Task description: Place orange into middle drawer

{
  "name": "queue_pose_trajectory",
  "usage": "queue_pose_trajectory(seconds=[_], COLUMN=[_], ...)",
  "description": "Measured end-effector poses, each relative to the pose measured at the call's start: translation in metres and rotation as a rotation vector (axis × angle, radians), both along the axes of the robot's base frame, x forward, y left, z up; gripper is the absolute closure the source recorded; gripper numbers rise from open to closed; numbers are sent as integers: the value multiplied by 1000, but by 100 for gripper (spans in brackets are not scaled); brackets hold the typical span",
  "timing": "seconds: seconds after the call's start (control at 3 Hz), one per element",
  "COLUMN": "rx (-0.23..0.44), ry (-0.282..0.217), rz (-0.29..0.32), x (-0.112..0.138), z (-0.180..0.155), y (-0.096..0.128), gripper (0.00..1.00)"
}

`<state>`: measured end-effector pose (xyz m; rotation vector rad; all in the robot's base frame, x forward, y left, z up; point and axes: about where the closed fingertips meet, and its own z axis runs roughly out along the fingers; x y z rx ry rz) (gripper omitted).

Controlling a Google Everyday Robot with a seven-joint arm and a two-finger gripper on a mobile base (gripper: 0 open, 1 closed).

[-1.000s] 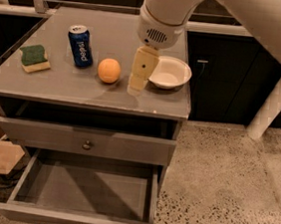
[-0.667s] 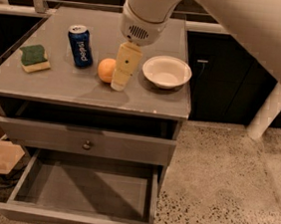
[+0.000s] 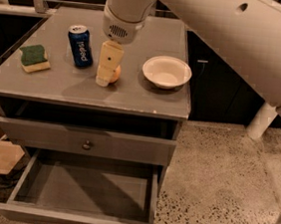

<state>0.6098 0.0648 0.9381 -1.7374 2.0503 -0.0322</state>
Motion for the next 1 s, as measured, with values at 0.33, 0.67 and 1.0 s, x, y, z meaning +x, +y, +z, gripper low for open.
queue_pose_trajectory(seconds=[0.33, 0.67, 1.0], rx=[-38, -37, -35], ry=[73, 80, 93], rz=[27, 26, 20], x=[22, 25, 33], z=[-46, -50, -55], y=[34, 33, 29], gripper=[0, 0, 0])
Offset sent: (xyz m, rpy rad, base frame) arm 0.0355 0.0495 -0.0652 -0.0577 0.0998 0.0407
